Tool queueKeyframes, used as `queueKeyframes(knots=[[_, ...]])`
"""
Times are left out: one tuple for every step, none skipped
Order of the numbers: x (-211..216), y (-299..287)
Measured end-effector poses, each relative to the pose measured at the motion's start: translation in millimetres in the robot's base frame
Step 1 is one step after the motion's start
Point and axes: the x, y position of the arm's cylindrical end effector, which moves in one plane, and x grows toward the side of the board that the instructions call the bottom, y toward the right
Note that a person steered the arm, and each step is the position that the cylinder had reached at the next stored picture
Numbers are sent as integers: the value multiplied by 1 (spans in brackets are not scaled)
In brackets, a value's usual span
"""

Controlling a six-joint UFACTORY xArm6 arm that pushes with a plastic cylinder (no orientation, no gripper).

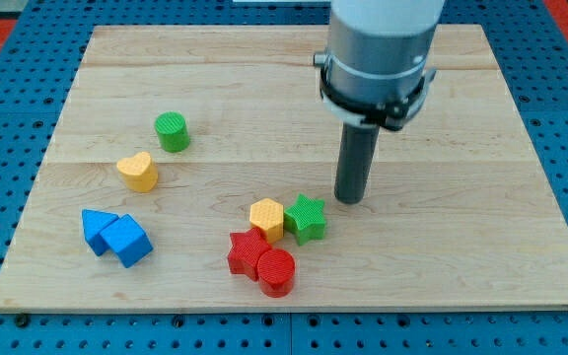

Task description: Move the green circle towards the group of blocks

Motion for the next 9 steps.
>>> queueKeyframes(knots=[[9, -26], [40, -42], [16, -40], [-83, -56], [-169, -124], [-180, -200], [-138, -234], [-116, -246], [-69, -206]])
